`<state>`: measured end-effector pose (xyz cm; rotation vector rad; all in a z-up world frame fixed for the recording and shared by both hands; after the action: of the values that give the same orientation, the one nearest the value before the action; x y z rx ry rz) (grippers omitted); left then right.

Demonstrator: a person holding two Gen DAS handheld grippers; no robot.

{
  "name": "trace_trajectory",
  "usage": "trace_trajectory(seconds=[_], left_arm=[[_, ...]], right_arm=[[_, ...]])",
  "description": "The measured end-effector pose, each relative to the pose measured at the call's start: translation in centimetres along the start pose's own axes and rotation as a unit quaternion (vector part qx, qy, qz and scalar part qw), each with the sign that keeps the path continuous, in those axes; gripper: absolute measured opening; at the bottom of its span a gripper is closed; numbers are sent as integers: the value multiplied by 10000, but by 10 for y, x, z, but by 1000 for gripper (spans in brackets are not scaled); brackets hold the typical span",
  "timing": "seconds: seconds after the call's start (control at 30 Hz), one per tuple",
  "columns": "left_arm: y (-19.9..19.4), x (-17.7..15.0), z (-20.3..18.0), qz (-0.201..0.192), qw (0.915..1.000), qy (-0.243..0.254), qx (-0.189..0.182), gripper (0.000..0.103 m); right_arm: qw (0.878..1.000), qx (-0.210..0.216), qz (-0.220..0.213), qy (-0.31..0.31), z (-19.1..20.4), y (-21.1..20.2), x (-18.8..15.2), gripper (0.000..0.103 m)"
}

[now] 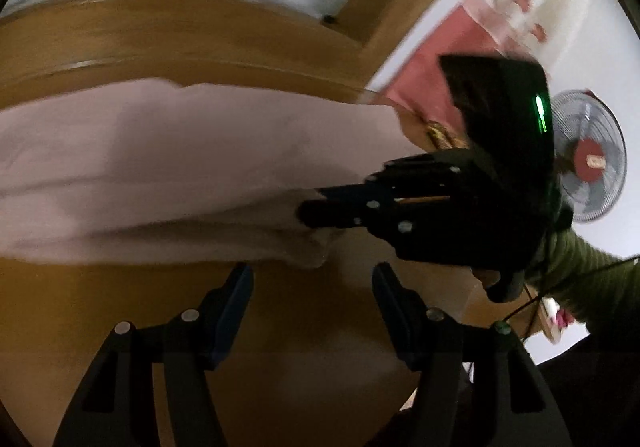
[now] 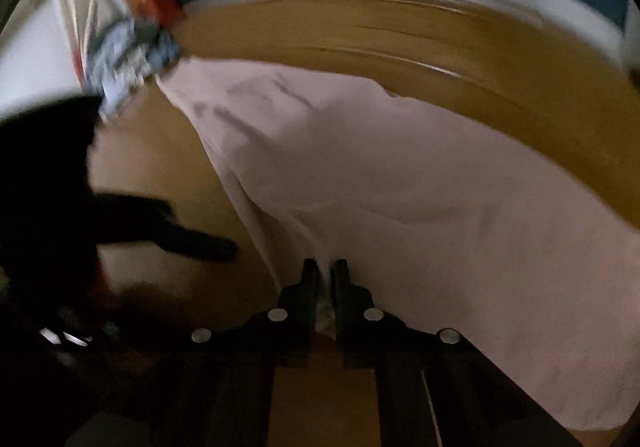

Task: Fold clothes

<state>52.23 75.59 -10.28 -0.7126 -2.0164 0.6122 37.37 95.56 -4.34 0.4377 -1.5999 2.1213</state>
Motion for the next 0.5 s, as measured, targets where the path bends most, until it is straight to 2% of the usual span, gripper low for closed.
trace_trajectory(seconds=[0.17,0.3,0.47,0.5], left_arm=[[23,16,-8,-88,9998,110,-134,60],[36,16,-7,66,9996,15,-279,60],[42,18,-15,57,9982,31,-592,60],[45,18,-15,75,9980,3,-631,60]], right_arm=[[9987,333,-73,371,-2,-9,-1,8],[9975,475,-178,487,2,-17,-1,8],[9940,830,27,715,3,-20,-4,8],[9930,883,-50,777,2,-25,1,8]])
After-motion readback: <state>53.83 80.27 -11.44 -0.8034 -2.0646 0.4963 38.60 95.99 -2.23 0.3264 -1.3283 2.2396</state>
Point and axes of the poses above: each gripper's, at about its wrist camera, not at the fingertips, and y roughly the way its jaws point, z to its left, x to its top, the point moved 4 cm from there along y, roughly the way its jaws point, and after that the axes turned 1 degree about -z, right-handed, at the moved point
